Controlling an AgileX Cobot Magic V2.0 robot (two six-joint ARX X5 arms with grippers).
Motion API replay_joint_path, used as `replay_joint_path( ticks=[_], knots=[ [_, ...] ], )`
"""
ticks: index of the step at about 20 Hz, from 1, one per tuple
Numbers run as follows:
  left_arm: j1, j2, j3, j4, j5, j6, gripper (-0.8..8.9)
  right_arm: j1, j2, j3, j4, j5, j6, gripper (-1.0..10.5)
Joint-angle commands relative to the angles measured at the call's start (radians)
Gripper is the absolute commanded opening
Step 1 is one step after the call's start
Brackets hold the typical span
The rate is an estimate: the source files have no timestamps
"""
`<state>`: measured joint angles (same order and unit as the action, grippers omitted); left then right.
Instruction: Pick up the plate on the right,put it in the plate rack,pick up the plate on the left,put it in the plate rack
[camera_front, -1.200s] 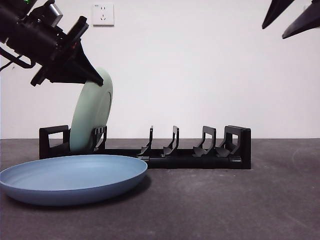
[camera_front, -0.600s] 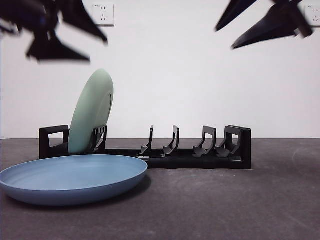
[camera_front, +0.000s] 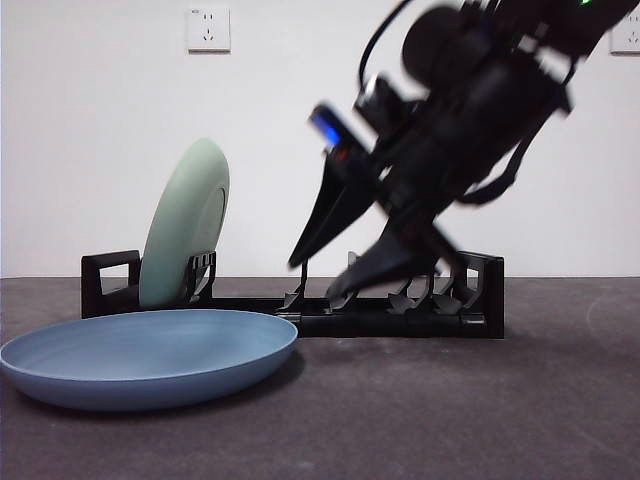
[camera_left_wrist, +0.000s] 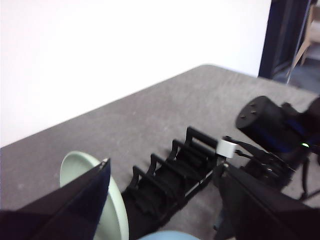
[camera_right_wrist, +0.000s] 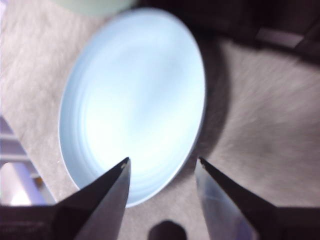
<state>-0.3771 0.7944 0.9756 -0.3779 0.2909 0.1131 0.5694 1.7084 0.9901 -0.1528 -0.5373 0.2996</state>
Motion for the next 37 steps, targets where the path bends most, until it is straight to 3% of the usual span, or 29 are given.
replay_joint_path(
  ticks=[1, 6, 8, 11, 14, 17, 21, 24, 27, 30, 33, 37],
  knots=[
    [-0.046, -0.005, -0.006, -0.034, -0.044, 0.047, 3.49, 0.003, 0.085, 0.056, 0.016, -0.012, 0.026, 2.2],
    [-0.134, 0.002, -0.006, -0.071, -0.219, 0.128, 3.45, 0.01, 0.208, 0.133, 0.01, -0.006, 0.045, 2.1],
    [-0.147, 0.002, -0.006, -0.076, -0.261, 0.144, 3.45, 0.011, 0.229, 0.133, 0.008, -0.006, 0.048, 1.3],
    [-0.149, 0.002, -0.006, -0.075, -0.267, 0.154, 3.45, 0.017, 0.235, 0.133, -0.006, -0.006, 0.052, 1.2],
    [-0.149, 0.016, -0.006, -0.071, -0.267, 0.154, 3.45, 0.024, 0.235, 0.133, -0.03, -0.002, 0.058, -0.1],
    [-0.149, 0.035, -0.006, -0.073, -0.267, 0.154, 3.45, 0.035, 0.235, 0.133, -0.075, 0.073, 0.056, -0.1],
    [-0.149, 0.064, -0.006, -0.081, -0.266, 0.154, 3.45, 0.037, 0.218, 0.133, -0.126, 0.072, 0.049, -0.1],
    [-0.154, 0.074, -0.006, -0.119, -0.263, 0.208, 3.45, 0.036, 0.139, 0.133, -0.203, 0.086, 0.013, -0.1],
    [-0.187, 0.074, -0.006, -0.167, -0.257, 0.285, 3.45, 0.032, 0.015, 0.133, -0.293, 0.195, -0.021, -0.1],
    [-0.279, 0.093, -0.006, -0.204, -0.259, 0.291, 3.45, 0.01, -0.104, 0.134, -0.357, 0.26, -0.041, -0.1],
    [-0.445, 0.169, -0.006, -0.226, -0.292, 0.291, 3.42, -0.032, -0.189, 0.138, -0.412, 0.259, -0.052, -0.1],
    [-0.695, 0.311, -0.006, -0.23, -0.499, 0.332, 3.42, -0.08, -0.243, 0.14, -0.462, 0.257, -0.079, -0.1]
  ],
)
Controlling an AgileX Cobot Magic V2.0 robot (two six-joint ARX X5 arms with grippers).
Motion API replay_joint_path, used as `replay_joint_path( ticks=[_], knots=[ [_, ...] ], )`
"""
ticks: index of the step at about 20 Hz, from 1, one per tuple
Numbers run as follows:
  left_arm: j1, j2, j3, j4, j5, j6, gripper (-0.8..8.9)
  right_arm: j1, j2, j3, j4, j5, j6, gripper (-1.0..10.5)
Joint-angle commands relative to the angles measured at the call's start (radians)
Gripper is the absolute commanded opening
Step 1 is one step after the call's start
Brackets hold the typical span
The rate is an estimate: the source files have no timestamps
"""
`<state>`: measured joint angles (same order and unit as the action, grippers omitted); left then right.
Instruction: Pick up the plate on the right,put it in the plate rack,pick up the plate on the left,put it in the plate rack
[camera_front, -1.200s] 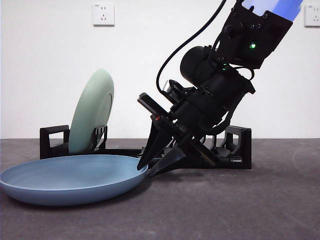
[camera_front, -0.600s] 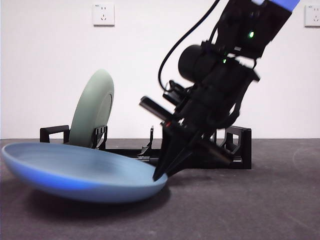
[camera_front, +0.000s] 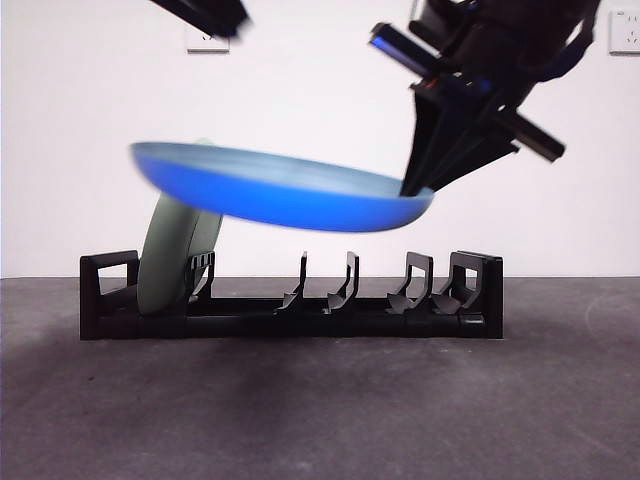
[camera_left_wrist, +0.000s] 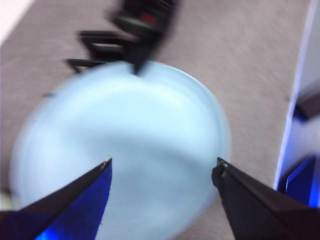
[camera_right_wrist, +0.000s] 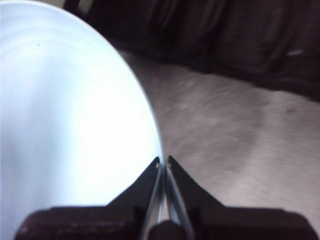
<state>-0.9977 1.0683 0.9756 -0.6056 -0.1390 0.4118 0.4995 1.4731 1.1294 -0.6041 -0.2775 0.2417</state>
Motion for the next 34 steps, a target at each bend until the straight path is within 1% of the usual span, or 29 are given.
replay_joint_path(
  ticks=[1, 3, 5, 10, 11, 12, 13, 14, 19, 21, 22, 24, 25, 27, 29, 31, 34],
  knots=[
    [-0.116, 0.067, -0.006, -0.001, -0.12, 0.035, 3.42, -0.017, -0.011, 0.0, -0.021, -0.005, -0.024, -0.1],
    [-0.175, 0.13, -0.006, 0.003, -0.193, 0.037, 3.41, -0.03, -0.02, 0.0, -0.048, -0.008, -0.031, -0.1],
    [-0.187, 0.193, -0.006, 0.016, -0.235, 0.037, 3.41, -0.036, -0.026, 0.0, -0.06, -0.01, -0.034, -0.1],
    [-0.185, 0.31, -0.006, 0.074, -0.234, 0.037, 3.37, -0.036, -0.03, 0.001, -0.071, -0.011, -0.034, -0.1],
    [-0.185, 0.323, -0.006, 0.085, -0.234, 0.037, 2.66, -0.036, -0.03, 0.001, -0.075, -0.011, -0.034, -0.1],
    [-0.185, 0.328, -0.006, 0.089, -0.233, 0.037, 1.55, -0.036, -0.032, 0.001, -0.079, -0.011, -0.035, -0.1],
    [-0.185, 0.329, -0.006, 0.09, -0.229, 0.037, 0.25, -0.036, -0.032, 0.001, -0.079, -0.011, -0.035, -0.1],
    [-0.185, 0.329, -0.006, 0.092, -0.224, 0.037, -0.11, -0.036, -0.034, 0.0, -0.079, -0.011, -0.035, -0.1],
    [-0.185, 0.329, -0.006, 0.114, -0.22, 0.038, -0.09, -0.055, -0.049, 0.001, -0.081, -0.012, -0.041, 0.0],
    [-0.185, 0.329, -0.006, 0.129, -0.192, 0.038, -0.09, -0.069, -0.068, 0.002, -0.082, -0.01, -0.042, 0.1],
    [-0.185, 0.329, -0.006, 0.137, -0.171, 0.037, -0.09, -0.075, -0.079, 0.002, -0.082, -0.006, -0.042, 0.3],
    [-0.185, 0.329, -0.006, 0.166, -0.119, 0.034, -0.09, -0.099, -0.118, 0.002, -0.077, -0.003, -0.042, 1.6],
    [-0.185, 0.329, -0.006, 0.186, -0.091, 0.031, -0.09, -0.114, -0.143, 0.002, -0.072, -0.001, -0.041, 1.9],
    [-0.185, 0.329, -0.006, 0.241, -0.033, -0.013, -0.09, -0.148, -0.203, 0.002, -0.047, 0.028, -0.041, 1.9],
    [-0.182, 0.329, -0.006, 0.318, -0.003, -0.089, -0.09, -0.184, -0.275, 0.002, -0.006, 0.106, -0.041, 1.9],
    [-0.154, 0.329, -0.006, 0.412, 0.039, -0.192, -0.09, -0.214, -0.346, 0.002, 0.042, 0.175, -0.041, 1.9],
    [-0.06, 0.329, -0.006, 0.576, 0.144, -0.346, -0.09, -0.241, -0.434, 0.002, 0.088, 0.259, -0.042, 1.9]
  ],
)
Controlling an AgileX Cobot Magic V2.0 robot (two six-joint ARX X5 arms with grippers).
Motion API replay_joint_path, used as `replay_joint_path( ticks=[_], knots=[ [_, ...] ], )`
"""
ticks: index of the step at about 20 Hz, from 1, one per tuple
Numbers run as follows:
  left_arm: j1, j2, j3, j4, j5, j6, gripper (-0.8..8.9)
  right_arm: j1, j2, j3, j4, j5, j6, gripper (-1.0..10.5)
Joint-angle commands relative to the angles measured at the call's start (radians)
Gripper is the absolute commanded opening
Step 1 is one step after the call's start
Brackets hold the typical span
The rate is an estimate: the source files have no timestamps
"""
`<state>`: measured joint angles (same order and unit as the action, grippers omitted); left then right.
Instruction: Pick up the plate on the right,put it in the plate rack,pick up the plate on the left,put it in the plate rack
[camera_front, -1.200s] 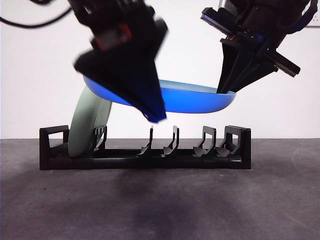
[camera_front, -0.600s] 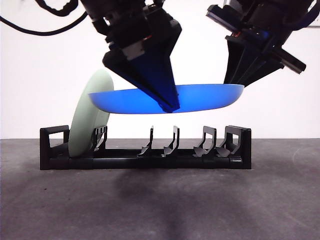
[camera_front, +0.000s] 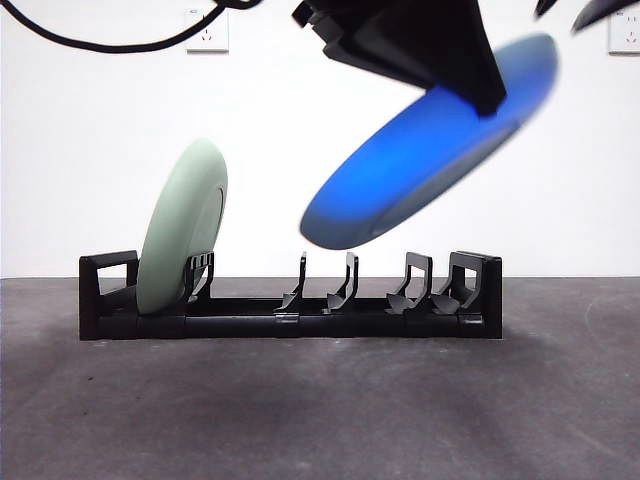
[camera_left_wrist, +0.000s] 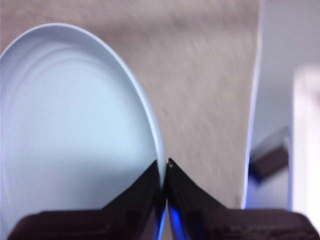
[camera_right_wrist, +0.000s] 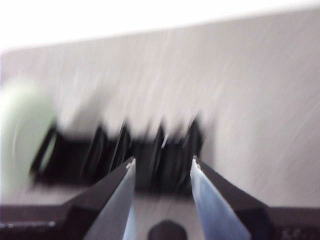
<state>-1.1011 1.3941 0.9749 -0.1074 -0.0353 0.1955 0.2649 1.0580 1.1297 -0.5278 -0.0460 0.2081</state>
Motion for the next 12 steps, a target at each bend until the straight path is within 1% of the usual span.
replay_joint_path(
  ticks=[1, 4, 6, 8, 12],
  knots=[
    [0.079, 0.003, -0.005, 0.132, 0.078, -0.181, -0.09, -0.01, -0.037, 0.001, 0.013, 0.042, -0.011, 1.9],
    [0.209, 0.003, -0.005, 0.331, 0.205, -0.369, -0.09, -0.01, -0.059, 0.001, 0.009, 0.075, -0.027, 1.9],
    [0.278, 0.004, -0.005, 0.43, 0.234, -0.462, -0.09, -0.01, -0.058, 0.001, -0.005, 0.074, -0.027, 1.9],
    [0.339, 0.008, -0.005, 0.499, 0.249, -0.519, -0.09, -0.01, -0.056, 0.001, -0.007, 0.074, -0.026, 1.9],
    [0.401, 0.041, -0.005, 0.602, 0.256, -0.616, -0.09, -0.01, -0.056, 0.001, -0.007, 0.074, -0.026, 1.9]
  ],
)
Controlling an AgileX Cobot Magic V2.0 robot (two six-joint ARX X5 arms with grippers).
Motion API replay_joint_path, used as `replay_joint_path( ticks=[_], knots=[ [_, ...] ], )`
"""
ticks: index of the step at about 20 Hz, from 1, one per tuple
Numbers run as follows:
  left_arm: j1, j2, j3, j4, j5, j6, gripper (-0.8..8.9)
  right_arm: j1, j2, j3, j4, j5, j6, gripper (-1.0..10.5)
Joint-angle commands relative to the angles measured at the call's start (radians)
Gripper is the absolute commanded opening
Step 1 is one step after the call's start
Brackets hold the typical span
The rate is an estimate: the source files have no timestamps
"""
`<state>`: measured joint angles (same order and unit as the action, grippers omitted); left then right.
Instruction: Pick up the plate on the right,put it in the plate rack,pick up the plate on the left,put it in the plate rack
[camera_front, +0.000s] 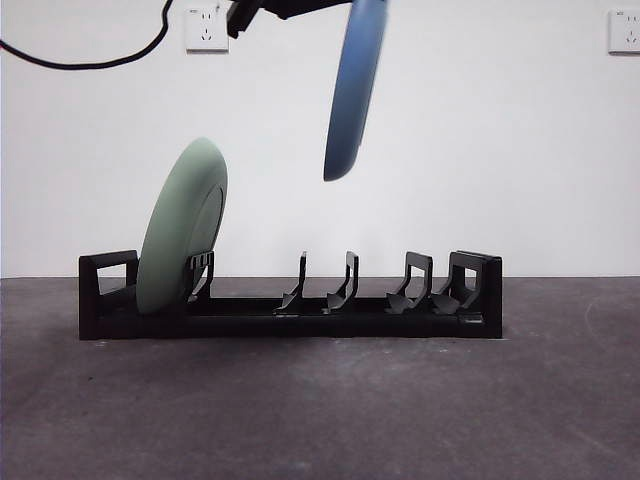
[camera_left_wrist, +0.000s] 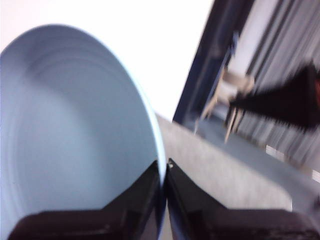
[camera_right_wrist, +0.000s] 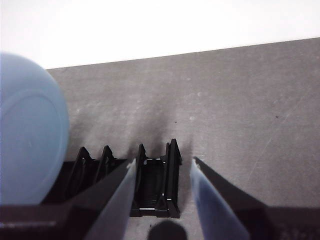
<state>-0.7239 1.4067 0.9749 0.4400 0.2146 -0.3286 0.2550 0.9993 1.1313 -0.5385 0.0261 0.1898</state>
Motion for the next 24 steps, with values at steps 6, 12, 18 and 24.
replay_joint_path(
  ticks=[6, 12, 18, 24],
  knots=[
    [0.1, 0.134, -0.005, 0.211, 0.053, -0.234, -0.09, 0.0, 0.003, 0.0, 0.003, 0.002, -0.009, 1.9],
    [0.138, 0.211, -0.004, 0.246, 0.052, -0.248, -0.09, 0.0, 0.011, 0.0, 0.003, 0.002, -0.009, 1.9],
    [0.144, 0.242, -0.004, 0.244, 0.051, -0.236, -0.09, 0.0, 0.031, -0.001, 0.006, 0.002, -0.009, 1.9],
    [0.144, 0.281, -0.004, 0.239, 0.051, -0.22, -0.09, 0.0, 0.055, 0.0, 0.007, 0.002, -0.009, 1.9]
  ],
)
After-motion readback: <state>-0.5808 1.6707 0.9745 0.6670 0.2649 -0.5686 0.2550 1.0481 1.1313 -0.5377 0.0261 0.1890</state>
